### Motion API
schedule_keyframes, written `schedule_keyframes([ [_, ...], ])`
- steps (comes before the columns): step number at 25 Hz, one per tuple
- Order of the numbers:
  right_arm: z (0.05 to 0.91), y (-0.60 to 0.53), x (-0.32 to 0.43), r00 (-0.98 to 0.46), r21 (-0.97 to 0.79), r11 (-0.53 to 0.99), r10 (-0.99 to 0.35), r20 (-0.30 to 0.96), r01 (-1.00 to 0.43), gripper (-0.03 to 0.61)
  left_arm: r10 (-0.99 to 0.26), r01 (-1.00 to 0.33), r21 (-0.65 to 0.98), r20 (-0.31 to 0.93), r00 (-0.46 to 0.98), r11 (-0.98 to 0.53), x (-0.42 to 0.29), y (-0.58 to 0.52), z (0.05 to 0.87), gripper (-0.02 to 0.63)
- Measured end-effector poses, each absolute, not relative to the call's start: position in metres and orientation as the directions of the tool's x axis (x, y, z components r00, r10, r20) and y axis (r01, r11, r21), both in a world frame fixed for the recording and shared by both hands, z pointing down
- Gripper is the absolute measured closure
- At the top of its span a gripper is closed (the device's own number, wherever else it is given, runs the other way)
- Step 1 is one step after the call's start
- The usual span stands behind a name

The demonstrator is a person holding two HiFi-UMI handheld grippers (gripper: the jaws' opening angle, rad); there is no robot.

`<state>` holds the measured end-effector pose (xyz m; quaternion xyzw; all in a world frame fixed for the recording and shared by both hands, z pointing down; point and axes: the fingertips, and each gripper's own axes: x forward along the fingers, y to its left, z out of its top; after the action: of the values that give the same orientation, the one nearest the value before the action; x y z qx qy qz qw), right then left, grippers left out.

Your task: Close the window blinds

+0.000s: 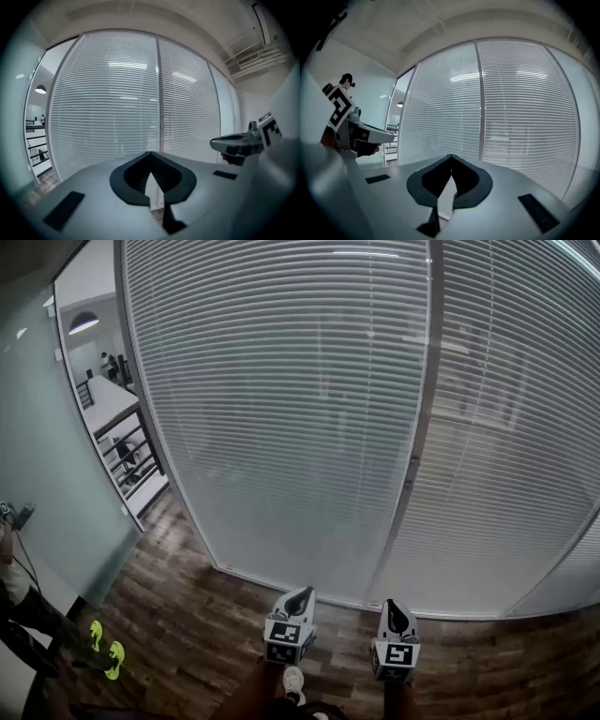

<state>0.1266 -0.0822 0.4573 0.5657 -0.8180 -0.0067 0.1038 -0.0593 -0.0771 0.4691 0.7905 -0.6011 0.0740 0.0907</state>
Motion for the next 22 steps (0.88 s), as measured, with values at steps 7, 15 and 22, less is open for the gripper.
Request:
schedule_keyframes([
  [7, 0.444, -0.044, 0.112, -0.38, 0.106, 0.389, -0.92, 0.095, -0.915, 0.575, -0.932, -0.951, 0.065, 0.188, 0.31, -0.303, -0.048, -0.026, 0.449, 0.62],
  [15, 0.451, 0.007, 0.105, -0.351, 0.116, 0.362, -0.931, 0.102, -0.925, 0.575, -0.929, -0.946, 0.064, 0.177, 0.325, -0.319, -0.06, 0.017, 0.444, 0.62],
  [22, 0.451, 0.06, 0.096, -0.299, 0.122, 0.311, -0.949, 0.103, -0.943, 0.575, -0.915, -0.931, 0.032, 0.174, 0.363, -0.363, -0.067, 0.062, 0.445, 0.62],
])
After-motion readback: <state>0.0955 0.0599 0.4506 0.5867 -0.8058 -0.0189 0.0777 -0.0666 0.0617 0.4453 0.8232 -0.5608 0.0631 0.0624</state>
